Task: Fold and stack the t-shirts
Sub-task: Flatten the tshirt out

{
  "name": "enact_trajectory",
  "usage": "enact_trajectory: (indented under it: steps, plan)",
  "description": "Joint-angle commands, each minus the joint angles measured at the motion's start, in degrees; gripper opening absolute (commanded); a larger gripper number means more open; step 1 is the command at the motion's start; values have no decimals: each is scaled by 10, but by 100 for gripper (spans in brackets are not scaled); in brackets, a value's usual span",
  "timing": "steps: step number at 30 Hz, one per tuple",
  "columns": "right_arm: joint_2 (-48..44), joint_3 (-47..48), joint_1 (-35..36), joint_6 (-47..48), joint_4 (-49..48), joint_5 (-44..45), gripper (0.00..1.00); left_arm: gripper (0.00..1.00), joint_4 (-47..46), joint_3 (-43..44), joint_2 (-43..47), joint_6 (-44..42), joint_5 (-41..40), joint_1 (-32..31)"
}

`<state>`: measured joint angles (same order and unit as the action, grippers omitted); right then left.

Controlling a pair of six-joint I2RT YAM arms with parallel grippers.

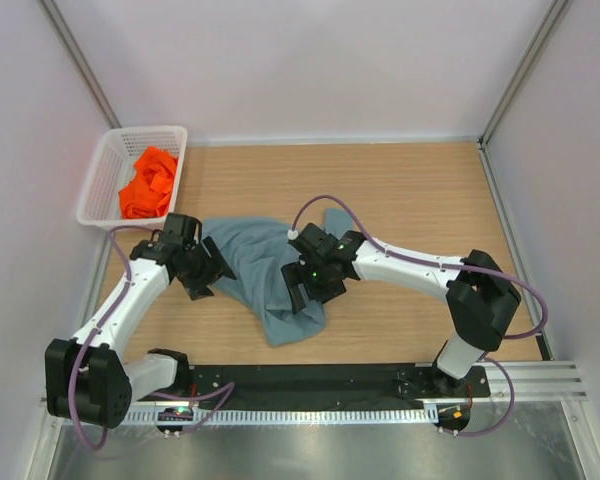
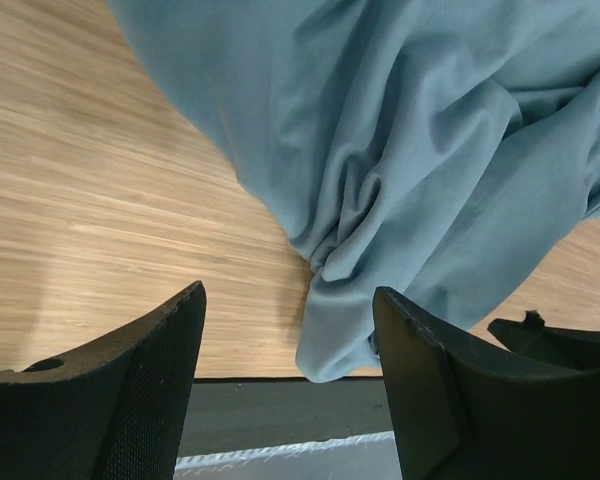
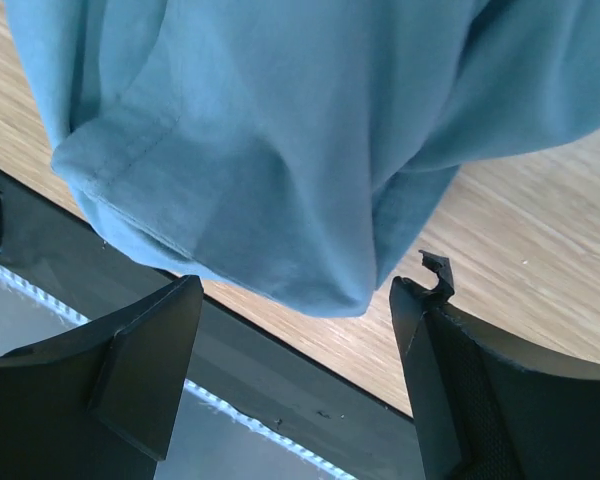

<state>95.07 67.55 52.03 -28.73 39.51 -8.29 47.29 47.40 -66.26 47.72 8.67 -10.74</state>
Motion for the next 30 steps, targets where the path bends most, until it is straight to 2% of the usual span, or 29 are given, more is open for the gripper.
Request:
enact_trajectory:
  steps: [1, 4, 7, 9, 10, 11, 12, 13, 15, 18, 20, 23, 26, 30]
  plan:
    - [3, 4, 15, 8, -23, -1, 83, 69, -31, -6, 10, 11, 38, 1]
    - [16, 7, 21, 5, -29, 6, 81, 69, -27, -6, 15, 15, 43, 1]
    - [25, 4, 20, 11, -36, 27, 67, 69, -26, -3, 17, 19, 49, 1]
    - [40, 1, 21, 18, -39, 32, 48, 69, -26, -5, 21, 23, 56, 0]
    - [43, 2, 20, 20, -36, 34, 32, 69, -26, -6, 24, 25, 59, 0]
    - [45, 6, 19, 21, -36, 35, 24, 69, -25, -6, 26, 26, 63, 0]
    - [39, 7, 19, 21, -33, 44, 7, 69, -26, -10, 36, 31, 66, -1]
    - [29, 9, 17, 21, -29, 54, 2, 69, -28, -12, 41, 33, 70, -1]
    - [5, 14, 8, 11, -13, 107, 2, 68, -42, -17, 52, 37, 79, -9]
    - [-75, 30, -42, 0, 19, 154, 2, 68, -63, -27, 67, 47, 89, -31]
    - [-139, 54, -107, 0, 30, 159, 1, 68, -80, -32, 72, 52, 95, -51]
    - [-207, 95, -189, -9, 52, 149, 2, 70, -107, -28, 64, 61, 78, -105]
    - [-240, 135, -236, -29, 69, 109, 2, 73, -124, -8, 35, 64, 43, -177]
    - [-274, 169, -268, -60, 83, 100, 1, 76, -127, 41, -25, 63, -38, -282]
